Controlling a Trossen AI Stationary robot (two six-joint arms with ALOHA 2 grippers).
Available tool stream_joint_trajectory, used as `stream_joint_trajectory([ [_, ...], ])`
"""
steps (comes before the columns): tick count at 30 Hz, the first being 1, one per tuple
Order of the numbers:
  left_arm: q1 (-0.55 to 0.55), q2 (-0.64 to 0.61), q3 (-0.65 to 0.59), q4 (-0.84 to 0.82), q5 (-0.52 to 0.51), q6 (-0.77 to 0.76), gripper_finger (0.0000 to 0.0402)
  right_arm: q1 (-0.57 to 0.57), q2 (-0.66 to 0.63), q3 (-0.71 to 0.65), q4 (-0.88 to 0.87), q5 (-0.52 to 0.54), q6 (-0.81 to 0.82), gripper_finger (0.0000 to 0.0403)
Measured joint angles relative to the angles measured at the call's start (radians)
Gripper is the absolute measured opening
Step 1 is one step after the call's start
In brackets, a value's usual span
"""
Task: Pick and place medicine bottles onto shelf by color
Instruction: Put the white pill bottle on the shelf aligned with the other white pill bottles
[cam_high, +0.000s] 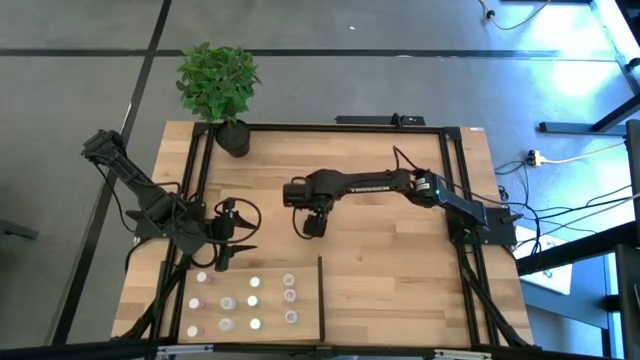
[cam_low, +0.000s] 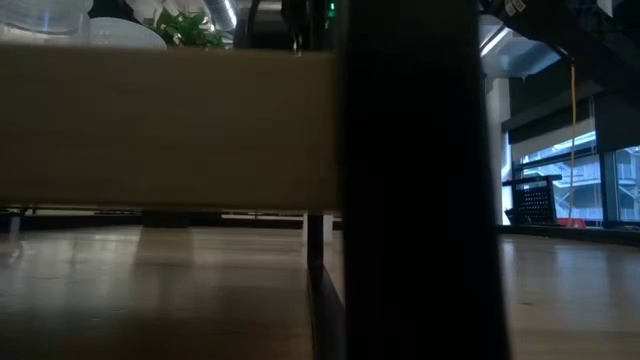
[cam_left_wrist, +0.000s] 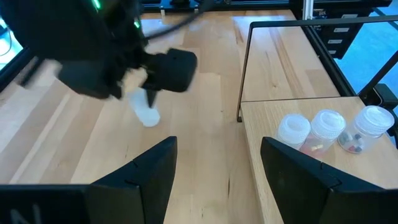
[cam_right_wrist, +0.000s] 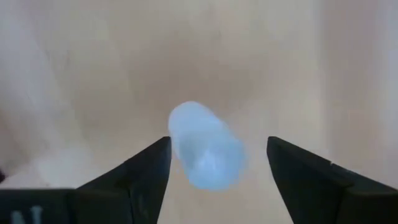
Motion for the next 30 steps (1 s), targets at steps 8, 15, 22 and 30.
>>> stream_joint_trajectory([
  [8,0.000,0.000,0.000,0.000,0.000,-0.001,0.0225,0.025,-0.001,0.193,-0.084,0.109,-0.013,0.0265],
  [15,0.000,0.000,0.000,-0.002,-0.001,-0.003,0.0225,0.054,-0.042,0.177,-0.116,0.110,0.001,0.0265],
  [22,0.000,0.000,0.000,-0.010,-0.001,-0.003,0.0225,0.119,-0.048,0.177,-0.144,0.236,0.002,0.0265],
  [30,0.001,0.002,0.000,-0.008,-0.056,-0.007,0.0225,0.193,-0.122,0.178,-0.167,0.422,0.002,0.0265],
])
